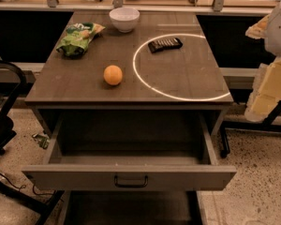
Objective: Move rxbar chocolate near orange
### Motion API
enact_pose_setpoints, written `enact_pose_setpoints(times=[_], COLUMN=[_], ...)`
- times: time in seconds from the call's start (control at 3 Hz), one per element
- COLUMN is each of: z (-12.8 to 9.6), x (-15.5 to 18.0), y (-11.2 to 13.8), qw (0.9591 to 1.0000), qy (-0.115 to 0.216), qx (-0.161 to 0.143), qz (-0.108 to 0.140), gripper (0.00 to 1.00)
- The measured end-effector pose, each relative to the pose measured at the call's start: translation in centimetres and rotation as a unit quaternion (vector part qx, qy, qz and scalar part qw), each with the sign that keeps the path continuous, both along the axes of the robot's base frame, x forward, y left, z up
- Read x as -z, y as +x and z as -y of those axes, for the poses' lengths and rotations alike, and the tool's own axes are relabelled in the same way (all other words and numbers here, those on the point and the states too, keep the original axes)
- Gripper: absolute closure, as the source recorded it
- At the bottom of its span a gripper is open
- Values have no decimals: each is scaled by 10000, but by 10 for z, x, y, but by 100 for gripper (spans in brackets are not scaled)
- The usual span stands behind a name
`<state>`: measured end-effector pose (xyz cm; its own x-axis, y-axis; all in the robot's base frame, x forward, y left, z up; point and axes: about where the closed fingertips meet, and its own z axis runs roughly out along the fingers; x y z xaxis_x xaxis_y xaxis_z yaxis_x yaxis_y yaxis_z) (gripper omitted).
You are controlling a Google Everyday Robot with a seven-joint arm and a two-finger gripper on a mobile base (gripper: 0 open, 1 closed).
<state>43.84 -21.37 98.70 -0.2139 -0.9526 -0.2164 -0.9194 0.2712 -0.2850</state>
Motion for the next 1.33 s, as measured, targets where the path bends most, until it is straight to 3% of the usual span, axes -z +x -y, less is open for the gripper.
enact_pose_setpoints(times=[0.33, 0.67, 1.0, 1.33], z=[0, 6, 10, 6], x=[0, 3, 12, 3], y=[0, 47, 111, 196], qw=[10000, 9964, 9799, 9421], qy=[0, 680, 1680, 2774], qx=[0, 80, 126, 168], qz=[0, 505, 1071, 1876], gripper=[0, 0, 0, 0])
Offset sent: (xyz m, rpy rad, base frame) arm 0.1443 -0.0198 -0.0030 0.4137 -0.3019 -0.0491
